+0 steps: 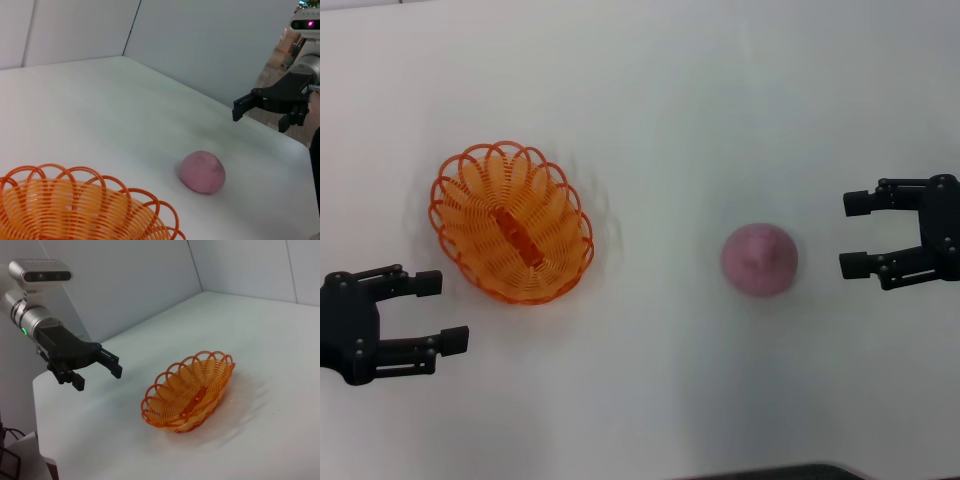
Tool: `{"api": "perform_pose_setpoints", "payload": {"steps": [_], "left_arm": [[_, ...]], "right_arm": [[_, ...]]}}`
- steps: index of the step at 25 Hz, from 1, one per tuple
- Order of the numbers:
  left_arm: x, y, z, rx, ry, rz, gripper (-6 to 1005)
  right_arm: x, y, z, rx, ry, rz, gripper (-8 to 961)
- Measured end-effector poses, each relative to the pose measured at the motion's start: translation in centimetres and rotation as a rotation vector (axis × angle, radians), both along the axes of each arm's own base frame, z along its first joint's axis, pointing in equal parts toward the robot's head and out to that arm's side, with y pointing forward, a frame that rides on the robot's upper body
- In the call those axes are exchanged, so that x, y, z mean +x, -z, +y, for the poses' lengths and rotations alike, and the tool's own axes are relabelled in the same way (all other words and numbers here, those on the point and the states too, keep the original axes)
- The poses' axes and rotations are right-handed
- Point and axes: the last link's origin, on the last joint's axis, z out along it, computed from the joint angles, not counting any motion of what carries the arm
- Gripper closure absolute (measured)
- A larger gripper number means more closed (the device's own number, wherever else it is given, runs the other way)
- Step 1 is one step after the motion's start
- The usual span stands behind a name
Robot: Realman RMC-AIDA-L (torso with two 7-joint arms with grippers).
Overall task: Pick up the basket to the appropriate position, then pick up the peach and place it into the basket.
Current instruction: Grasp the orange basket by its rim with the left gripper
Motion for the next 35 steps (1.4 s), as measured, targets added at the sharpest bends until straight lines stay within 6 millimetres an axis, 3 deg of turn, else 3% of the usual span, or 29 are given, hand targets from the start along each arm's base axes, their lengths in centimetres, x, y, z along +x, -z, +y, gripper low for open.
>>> {"api": "perform_pose_setpoints", "payload": {"steps": [8,14,18,25,29,35], "left_arm": [[0.2,-0.2,-0.1,-0.006,0.010,-0.018,159],[1.5,-2.5,0.6,0.033,0.049,-0.107,159],[2.8,-3.8,2.1,0.131,0.088,-0.187,159],[5.8,-5.0,6.9,0.288,0.022,-0.315,159],[7.6,-6.8,9.7,0.245,-0.052,-0.305,159],[11.5,-10.0,12.4,0.137,-0.135,-0.194,160]], "right_arm": [[0.0,0.0,0.1,0.002,-0.001,0.001,8],[-0.1,0.1,0.1,0.002,-0.004,0.002,9],[-0.2,0.1,0.2,0.003,-0.006,0.003,9],[-0.2,-0.1,0.5,0.025,-0.006,0.005,8],[-0.2,-0.2,0.6,0.033,-0.004,0.009,8],[-0.4,0.1,0.8,0.036,-0.007,0.011,9]]}}
